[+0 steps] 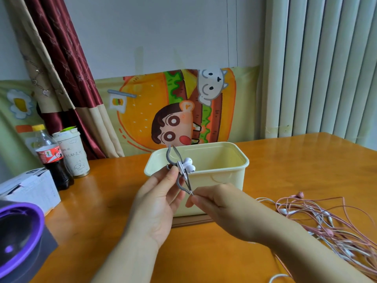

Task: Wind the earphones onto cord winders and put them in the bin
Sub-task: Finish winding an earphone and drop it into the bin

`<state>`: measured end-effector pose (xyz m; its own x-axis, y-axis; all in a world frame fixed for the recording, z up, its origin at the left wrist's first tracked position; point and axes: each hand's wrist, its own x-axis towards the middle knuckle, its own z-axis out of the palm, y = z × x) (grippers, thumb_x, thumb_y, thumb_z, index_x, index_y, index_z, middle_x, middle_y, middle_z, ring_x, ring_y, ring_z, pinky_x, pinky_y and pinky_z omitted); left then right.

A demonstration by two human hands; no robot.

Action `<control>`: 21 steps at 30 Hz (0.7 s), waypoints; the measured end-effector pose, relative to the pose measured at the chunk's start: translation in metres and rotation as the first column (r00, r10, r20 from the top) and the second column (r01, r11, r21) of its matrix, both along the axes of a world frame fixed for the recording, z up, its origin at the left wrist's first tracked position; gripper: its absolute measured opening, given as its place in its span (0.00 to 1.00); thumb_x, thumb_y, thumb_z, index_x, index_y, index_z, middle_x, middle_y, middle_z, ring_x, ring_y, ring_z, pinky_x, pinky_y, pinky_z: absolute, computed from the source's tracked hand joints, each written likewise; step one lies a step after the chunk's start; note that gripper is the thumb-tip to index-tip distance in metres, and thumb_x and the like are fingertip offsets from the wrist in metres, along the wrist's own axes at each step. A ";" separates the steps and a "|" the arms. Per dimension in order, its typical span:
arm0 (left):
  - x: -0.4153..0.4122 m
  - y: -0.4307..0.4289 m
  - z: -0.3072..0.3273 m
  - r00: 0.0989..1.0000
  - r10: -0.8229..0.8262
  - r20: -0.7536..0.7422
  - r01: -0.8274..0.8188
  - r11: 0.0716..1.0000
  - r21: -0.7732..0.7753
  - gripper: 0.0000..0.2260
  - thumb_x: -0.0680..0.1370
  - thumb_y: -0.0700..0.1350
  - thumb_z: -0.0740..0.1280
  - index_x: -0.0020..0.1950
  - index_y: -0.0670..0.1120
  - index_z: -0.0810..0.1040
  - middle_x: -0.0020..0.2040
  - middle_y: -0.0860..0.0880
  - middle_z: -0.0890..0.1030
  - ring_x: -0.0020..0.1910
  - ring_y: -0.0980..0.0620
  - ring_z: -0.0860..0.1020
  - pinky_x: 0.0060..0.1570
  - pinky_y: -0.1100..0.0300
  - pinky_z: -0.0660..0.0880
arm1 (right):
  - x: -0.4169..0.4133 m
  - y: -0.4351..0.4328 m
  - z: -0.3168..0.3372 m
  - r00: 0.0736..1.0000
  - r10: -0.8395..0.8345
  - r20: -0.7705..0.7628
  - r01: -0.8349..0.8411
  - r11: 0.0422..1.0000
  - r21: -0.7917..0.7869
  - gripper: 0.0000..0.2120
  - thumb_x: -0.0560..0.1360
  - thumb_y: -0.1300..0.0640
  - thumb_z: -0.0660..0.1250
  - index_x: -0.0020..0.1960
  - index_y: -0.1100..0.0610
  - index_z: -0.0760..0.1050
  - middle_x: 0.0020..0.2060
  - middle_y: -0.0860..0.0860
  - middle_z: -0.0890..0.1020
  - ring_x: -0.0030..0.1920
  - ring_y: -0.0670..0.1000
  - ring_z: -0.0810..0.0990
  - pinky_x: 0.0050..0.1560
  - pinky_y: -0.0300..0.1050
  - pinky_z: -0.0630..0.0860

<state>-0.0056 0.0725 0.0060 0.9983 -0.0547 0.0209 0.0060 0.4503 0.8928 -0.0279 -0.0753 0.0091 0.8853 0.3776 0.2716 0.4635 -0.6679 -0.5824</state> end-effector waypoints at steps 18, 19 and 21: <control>-0.005 -0.010 -0.008 0.998 -0.044 0.051 0.041 0.997 0.064 0.14 0.67 0.42 0.70 0.52 0.43 0.84 0.45 0.47 0.86 0.40 0.55 0.81 0.46 0.60 0.74 | -0.015 -0.013 0.028 0.987 -0.034 0.156 0.038 0.999 -0.020 0.14 0.80 0.51 0.59 0.44 0.55 0.80 0.31 0.52 0.77 0.31 0.50 0.72 0.32 0.44 0.67; -0.006 -0.010 -0.007 0.997 -0.056 0.050 0.053 0.997 0.064 0.14 0.67 0.41 0.70 0.51 0.43 0.84 0.44 0.47 0.85 0.39 0.55 0.80 0.46 0.60 0.74 | -0.015 -0.014 0.029 0.982 -0.059 0.178 0.059 0.998 0.004 0.14 0.79 0.50 0.60 0.44 0.55 0.81 0.32 0.51 0.79 0.33 0.50 0.74 0.34 0.45 0.69; -0.007 -0.011 -0.007 0.995 -0.082 0.055 0.076 0.991 0.108 0.13 0.67 0.42 0.70 0.50 0.43 0.84 0.42 0.47 0.85 0.38 0.56 0.80 0.48 0.58 0.74 | -0.015 -0.017 0.030 0.972 -0.114 0.207 0.105 0.993 0.058 0.11 0.78 0.50 0.62 0.44 0.53 0.81 0.32 0.48 0.80 0.36 0.47 0.76 0.36 0.43 0.72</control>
